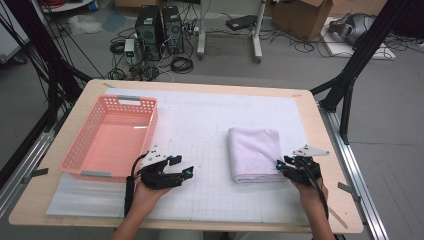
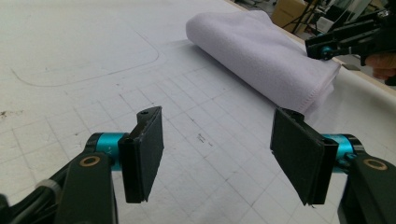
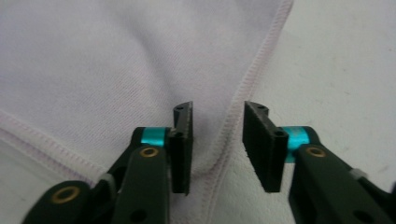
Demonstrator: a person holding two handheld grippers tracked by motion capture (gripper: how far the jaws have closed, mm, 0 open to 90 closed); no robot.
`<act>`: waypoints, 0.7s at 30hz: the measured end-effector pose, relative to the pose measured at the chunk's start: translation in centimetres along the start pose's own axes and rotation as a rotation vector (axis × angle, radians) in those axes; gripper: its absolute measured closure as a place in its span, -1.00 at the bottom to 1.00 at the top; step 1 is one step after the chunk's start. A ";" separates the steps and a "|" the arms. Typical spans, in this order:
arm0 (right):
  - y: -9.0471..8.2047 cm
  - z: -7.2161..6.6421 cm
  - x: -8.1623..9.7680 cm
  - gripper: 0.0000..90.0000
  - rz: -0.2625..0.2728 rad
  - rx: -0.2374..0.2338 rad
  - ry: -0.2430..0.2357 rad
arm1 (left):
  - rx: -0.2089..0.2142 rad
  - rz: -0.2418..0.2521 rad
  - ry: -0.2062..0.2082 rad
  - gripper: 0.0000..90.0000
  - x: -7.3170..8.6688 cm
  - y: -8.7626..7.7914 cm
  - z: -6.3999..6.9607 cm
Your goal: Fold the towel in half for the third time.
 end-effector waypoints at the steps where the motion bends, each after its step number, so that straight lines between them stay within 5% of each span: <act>1: -0.4 0.0 0.0 0.33 0.028 -0.015 0.015 | 0.001 0.001 -0.002 -0.25 0.0 0.0 0.0; 4: -1.6 -0.7 -0.2 0.32 0.075 -0.058 0.001 | 0.001 -0.001 0.001 -0.29 0.0 0.1 0.1; 7: -1.6 -1.5 0.4 0.32 0.037 -0.055 -0.056 | -0.001 -0.006 0.001 -0.34 0.0 0.2 0.2; 15: -2.1 -0.4 2.2 0.18 0.001 -0.004 -0.023 | -0.004 0.004 -0.006 -0.45 0.0 0.2 0.2; 21: -4.2 0.0 2.7 -0.03 0.086 -0.009 -0.014 | -0.009 -0.006 0.015 -0.56 0.1 0.4 0.3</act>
Point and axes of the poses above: each handheld gripper's, and its own axes: y roughly forward along the jaws, x roughly out of its underside, z roughly to its right, the point moved 5 cm from there along y, roughly forward along the jaws, and after that the axes turned 1 degree about -z, right-handed, at the moved point
